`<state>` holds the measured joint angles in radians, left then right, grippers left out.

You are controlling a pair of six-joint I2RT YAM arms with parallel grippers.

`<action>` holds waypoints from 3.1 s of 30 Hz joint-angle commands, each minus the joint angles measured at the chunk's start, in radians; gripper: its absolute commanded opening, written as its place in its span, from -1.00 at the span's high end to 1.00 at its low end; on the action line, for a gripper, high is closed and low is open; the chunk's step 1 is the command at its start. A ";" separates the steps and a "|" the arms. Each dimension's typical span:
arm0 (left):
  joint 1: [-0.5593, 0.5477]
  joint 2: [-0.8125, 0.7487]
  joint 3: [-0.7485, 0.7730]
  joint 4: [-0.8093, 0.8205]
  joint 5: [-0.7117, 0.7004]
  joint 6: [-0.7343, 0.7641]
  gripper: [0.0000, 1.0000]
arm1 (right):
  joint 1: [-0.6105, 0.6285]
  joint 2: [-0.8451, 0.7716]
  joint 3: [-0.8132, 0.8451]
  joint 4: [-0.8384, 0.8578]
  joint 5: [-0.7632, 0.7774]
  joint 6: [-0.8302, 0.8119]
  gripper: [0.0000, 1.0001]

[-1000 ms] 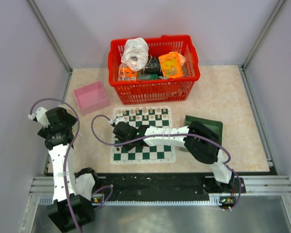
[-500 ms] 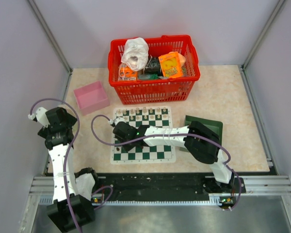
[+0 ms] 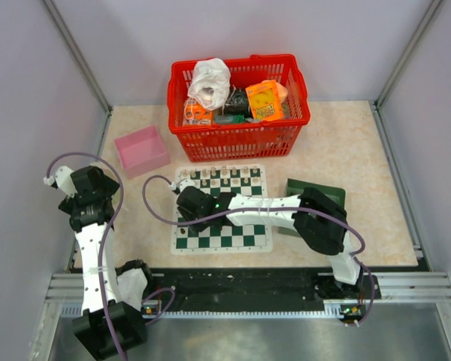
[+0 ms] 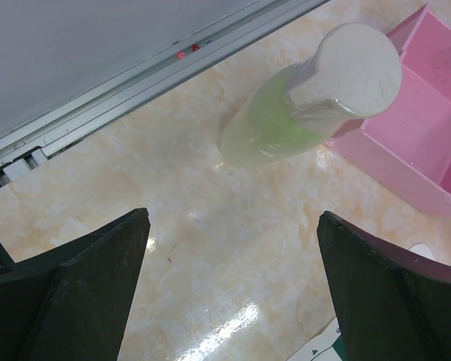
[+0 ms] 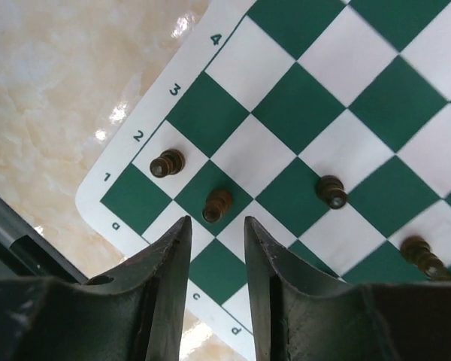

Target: Set up the chess pieces on the board

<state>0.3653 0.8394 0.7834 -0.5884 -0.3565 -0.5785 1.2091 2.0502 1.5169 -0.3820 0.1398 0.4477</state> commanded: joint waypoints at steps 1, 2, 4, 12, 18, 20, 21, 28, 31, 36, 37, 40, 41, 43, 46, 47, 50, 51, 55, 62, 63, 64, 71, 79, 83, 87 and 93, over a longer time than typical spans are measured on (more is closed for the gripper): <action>0.006 -0.014 0.010 0.016 -0.010 -0.004 -0.97 | 0.006 -0.151 -0.007 0.038 0.058 -0.032 0.30; 0.007 -0.016 0.013 0.016 -0.009 -0.004 -0.97 | 0.001 -0.163 -0.012 0.040 0.066 -0.035 0.30; 0.006 -0.014 0.013 0.016 -0.010 -0.003 -0.97 | -0.011 -0.180 -0.026 0.040 0.083 -0.038 0.29; 0.006 -0.014 0.014 0.015 -0.009 -0.003 -0.97 | -0.105 -0.119 -0.023 0.006 0.035 -0.012 0.28; 0.007 -0.016 0.011 0.018 -0.004 -0.003 -0.97 | -0.115 -0.065 -0.008 -0.011 0.018 -0.010 0.27; 0.007 -0.017 0.007 0.019 -0.004 -0.004 -0.97 | -0.117 -0.050 0.000 -0.012 0.006 -0.012 0.27; 0.006 -0.017 0.008 0.019 -0.004 -0.004 -0.97 | -0.117 -0.042 0.005 -0.012 0.001 -0.012 0.27; 0.006 -0.020 0.004 0.018 0.001 -0.006 -0.98 | -0.118 -0.007 0.017 -0.015 -0.002 -0.018 0.28; 0.006 -0.023 0.004 0.016 0.001 -0.007 -0.97 | -0.117 0.004 0.022 -0.021 0.001 -0.020 0.31; 0.006 -0.023 0.004 0.018 0.002 -0.009 -0.97 | -0.118 0.008 0.023 -0.021 0.003 -0.021 0.40; 0.006 -0.022 0.004 0.019 0.001 -0.007 -0.97 | -0.117 0.008 0.025 -0.020 0.004 -0.020 0.42; 0.006 -0.023 0.001 0.019 0.002 -0.009 -0.97 | -0.117 0.007 0.023 -0.020 0.009 -0.024 0.43; 0.006 -0.023 0.001 0.019 0.004 -0.009 -0.98 | -0.118 0.004 0.023 -0.018 0.011 -0.024 0.41; 0.006 -0.022 -0.001 0.019 0.004 -0.009 -0.98 | -0.117 -0.001 0.023 -0.015 0.014 -0.024 0.38; 0.006 -0.023 -0.001 0.019 0.004 -0.007 -0.97 | -0.117 -0.001 0.023 -0.011 0.017 -0.027 0.38; 0.006 -0.023 -0.001 0.019 0.002 -0.009 -0.98 | -0.117 -0.002 0.023 -0.011 0.018 -0.026 0.38; 0.006 -0.025 -0.001 0.021 0.004 -0.009 -0.97 | -0.117 0.002 0.023 -0.006 0.018 -0.026 0.42; 0.006 -0.023 -0.001 0.021 0.004 -0.009 -0.97 | -0.117 0.002 0.022 -0.005 0.018 -0.026 0.44; 0.006 -0.022 -0.004 0.022 0.004 -0.007 -0.97 | -0.117 0.004 0.022 0.005 0.018 -0.027 0.47; 0.006 -0.022 -0.004 0.024 0.002 -0.009 -0.98 | -0.117 0.004 0.022 0.012 0.023 -0.026 0.53; 0.004 -0.020 -0.004 0.024 0.004 -0.009 -0.97 | -0.117 0.002 0.022 0.012 0.020 -0.029 0.57; 0.004 -0.022 -0.004 0.024 0.005 -0.009 -0.97 | -0.118 0.004 0.022 0.012 0.017 -0.032 0.61; 0.006 -0.020 -0.001 0.024 0.005 -0.007 -0.97 | -0.114 -0.021 0.011 0.017 0.021 -0.038 0.73; 0.006 -0.016 0.001 0.024 0.001 -0.006 -0.97 | -0.079 -0.091 -0.023 0.015 0.023 -0.044 0.75; 0.006 -0.014 0.005 0.024 -0.001 -0.004 -0.97 | -0.054 -0.119 -0.050 0.015 0.023 -0.029 0.75; 0.007 -0.011 0.004 0.024 -0.002 -0.001 -0.97 | -0.023 -0.127 -0.070 0.017 0.024 -0.006 0.75; 0.006 -0.010 0.008 0.024 -0.004 -0.001 -0.97 | -0.002 -0.111 -0.096 0.015 0.043 0.009 0.75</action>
<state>0.3653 0.8314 0.7834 -0.5880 -0.3557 -0.5781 1.1904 1.9720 1.4330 -0.3840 0.1581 0.4351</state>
